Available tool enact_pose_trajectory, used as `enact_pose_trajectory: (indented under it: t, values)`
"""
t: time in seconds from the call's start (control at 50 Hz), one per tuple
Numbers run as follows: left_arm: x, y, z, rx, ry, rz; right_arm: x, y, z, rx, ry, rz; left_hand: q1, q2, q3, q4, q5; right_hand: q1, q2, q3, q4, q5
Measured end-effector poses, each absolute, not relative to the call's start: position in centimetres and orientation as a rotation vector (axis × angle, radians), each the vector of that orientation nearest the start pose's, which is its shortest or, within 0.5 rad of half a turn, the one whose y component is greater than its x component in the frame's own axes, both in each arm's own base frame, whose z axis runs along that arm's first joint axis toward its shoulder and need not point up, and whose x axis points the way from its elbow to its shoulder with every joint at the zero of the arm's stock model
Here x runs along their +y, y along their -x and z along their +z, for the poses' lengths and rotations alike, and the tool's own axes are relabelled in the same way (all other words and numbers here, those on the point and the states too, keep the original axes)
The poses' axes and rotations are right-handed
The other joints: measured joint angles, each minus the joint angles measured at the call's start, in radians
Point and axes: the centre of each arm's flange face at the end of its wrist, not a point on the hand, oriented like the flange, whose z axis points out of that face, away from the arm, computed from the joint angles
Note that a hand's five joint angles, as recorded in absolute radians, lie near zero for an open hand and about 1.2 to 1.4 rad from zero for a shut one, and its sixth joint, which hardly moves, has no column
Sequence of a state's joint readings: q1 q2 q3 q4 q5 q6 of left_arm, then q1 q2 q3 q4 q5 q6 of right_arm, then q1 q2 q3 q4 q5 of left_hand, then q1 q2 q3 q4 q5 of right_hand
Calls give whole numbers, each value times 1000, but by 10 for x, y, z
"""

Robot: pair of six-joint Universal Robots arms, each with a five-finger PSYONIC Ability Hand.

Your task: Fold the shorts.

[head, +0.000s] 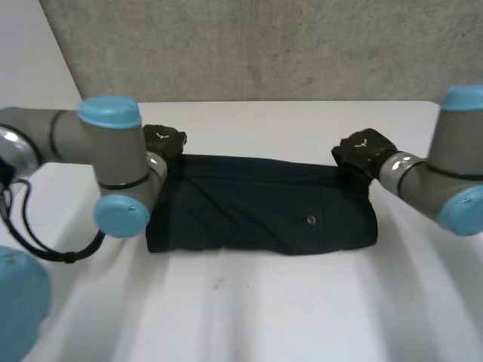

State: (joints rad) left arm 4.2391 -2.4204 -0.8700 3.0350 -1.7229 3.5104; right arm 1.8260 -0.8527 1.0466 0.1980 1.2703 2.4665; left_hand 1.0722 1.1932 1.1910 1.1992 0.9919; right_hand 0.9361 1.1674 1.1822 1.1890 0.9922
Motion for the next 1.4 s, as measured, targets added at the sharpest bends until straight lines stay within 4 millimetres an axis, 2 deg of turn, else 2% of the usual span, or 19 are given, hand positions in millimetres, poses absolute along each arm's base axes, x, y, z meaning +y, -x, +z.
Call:
enact_pose_trajectory:
  t: [0.08, 0.12, 0.16, 0.18, 0.2, 0.22, 0.34, 0.44, 0.5, 0.54, 0.6, 0.64, 0.76, 0.84, 0.98, 1.16, 1.2, 1.28, 1.4]
  values:
    - [-376, 324, 152, 2175, -882, -1869, -383, -276, 161, 2092, 1387, -1938, 0, 0, 0, 0, 0, 0, 0, 0, 0, -2]
    - [-381, 332, 140, 2107, -916, -1879, -391, -284, 150, 2035, 1384, -2035, -131, -224, -207, -214, -184, -43, -98, -94, -99, -81]
    - [-381, 333, 139, 2100, -919, -1882, -392, -286, 148, 2025, 1383, -2052, -131, -224, -207, -214, -184, -43, -98, -94, -99, -81]
    - [-382, 340, 133, 2049, -944, -1911, -397, -289, 140, 1997, 1379, -2106, -461, -538, -529, -525, -488, -43, -98, -94, -99, -81]
    - [-382, 342, 132, 2037, -948, -1919, -399, -290, 137, 1990, 1377, -2125, -461, -538, -529, -525, -488, -445, -548, -556, -541, -489]
    - [-382, 347, 131, 2008, -958, -1946, -401, -291, 133, 1988, 1369, -2152, -799, -855, -846, -867, -826, -648, -783, -789, -794, -750]
    - [-372, 356, 140, 1953, -963, -2030, -397, -285, 142, 2062, 1275, -2193, -876, -993, -983, -997, -947, -737, -950, -972, -962, -927]
    - [-354, 346, 162, 1977, -949, -2047, -374, -271, 174, 2127, 1125, -2129, -876, -995, -983, -997, -947, -737, -950, -972, -961, -927]
    - [-350, 343, 167, 1989, -947, -2048, -367, -268, 180, 2135, 1098, -2103, -876, -995, -983, -997, -947, -737, -950, -972, -961, -928]
    - [-330, 329, 180, 2055, -950, -2042, -343, -255, 193, 2170, 1042, -1970, -876, -995, -983, -997, -947, -731, -945, -966, -957, -928]
    - [-327, 327, 181, 2068, -953, -2042, -339, -252, 193, 2178, 1038, -1936, -875, -994, -983, -997, -947, -708, -907, -929, -928, -899]
    - [-301, 312, 184, 2185, -992, -2034, -314, -237, 184, 2230, 1025, -1725, -856, -974, -973, -984, -942, -600, -781, -790, -798, -784]
    - [-276, 296, 171, 2323, -1051, -1979, -293, -222, 161, 2284, 1010, -1527, -807, -930, -930, -935, -900, -546, -730, -724, -731, -727]
    - [-275, 292, 160, 2353, -1055, -1946, -290, -218, 153, 2294, 1005, -1512, -806, -929, -929, -933, -898, -534, -698, -709, -712, -710]
    - [-306, 272, 129, 2344, -1005, -1845, -297, -215, 135, 2268, 1010, -1599, -806, -924, -929, -933, -897, -447, -597, -613, -622, -621]
    - [-319, 259, 120, 2230, -1081, -1751, -304, -218, 123, 2244, 1018, -1644, -811, -929, -934, -939, -905, -358, -471, -493, -502, -507]
    - [-318, 259, 120, 2227, -1086, -1748, -304, -218, 123, 2243, 1018, -1644, -813, -931, -935, -942, -908, -358, -471, -493, -502, -507]
    - [-309, 260, 132, 2194, -1119, -1761, -309, -219, 118, 2234, 1028, -1667, -843, -971, -963, -975, -945, -157, -70, -85, -83, -118]
    - [-297, 264, 168, 2147, -1085, -1883, -312, -217, 118, 2236, 1050, -1700, -857, -986, -975, -988, -948, -144, -38, -7, 0, -47]
